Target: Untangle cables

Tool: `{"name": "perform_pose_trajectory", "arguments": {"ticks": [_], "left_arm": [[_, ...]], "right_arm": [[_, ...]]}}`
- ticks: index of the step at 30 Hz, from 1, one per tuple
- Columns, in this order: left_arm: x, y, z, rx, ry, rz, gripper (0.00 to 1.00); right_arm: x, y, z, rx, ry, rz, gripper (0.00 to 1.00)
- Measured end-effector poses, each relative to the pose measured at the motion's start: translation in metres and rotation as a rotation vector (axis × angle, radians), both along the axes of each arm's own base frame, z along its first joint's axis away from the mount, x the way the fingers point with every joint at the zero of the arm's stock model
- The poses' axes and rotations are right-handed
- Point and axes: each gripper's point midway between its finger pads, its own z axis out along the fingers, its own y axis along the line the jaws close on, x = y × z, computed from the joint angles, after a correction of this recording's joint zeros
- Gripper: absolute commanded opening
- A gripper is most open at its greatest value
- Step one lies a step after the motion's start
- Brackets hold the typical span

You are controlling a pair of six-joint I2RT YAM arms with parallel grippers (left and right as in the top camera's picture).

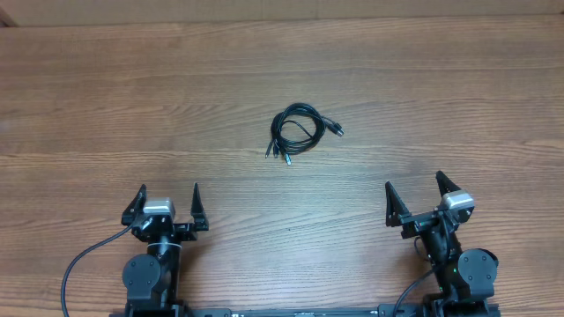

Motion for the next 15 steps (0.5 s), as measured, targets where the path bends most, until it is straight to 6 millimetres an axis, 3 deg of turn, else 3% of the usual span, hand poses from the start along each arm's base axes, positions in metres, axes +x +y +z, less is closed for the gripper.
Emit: {"name": "perform_pose_trajectory", "arguments": {"ticks": [15], "left_arm": [[0.0001,0.0,0.0018,0.0,-0.007,0.0,1.0]], "right_arm": [[0.0,0.0,-0.0001,0.0,0.0,0.0,1.0]]}}
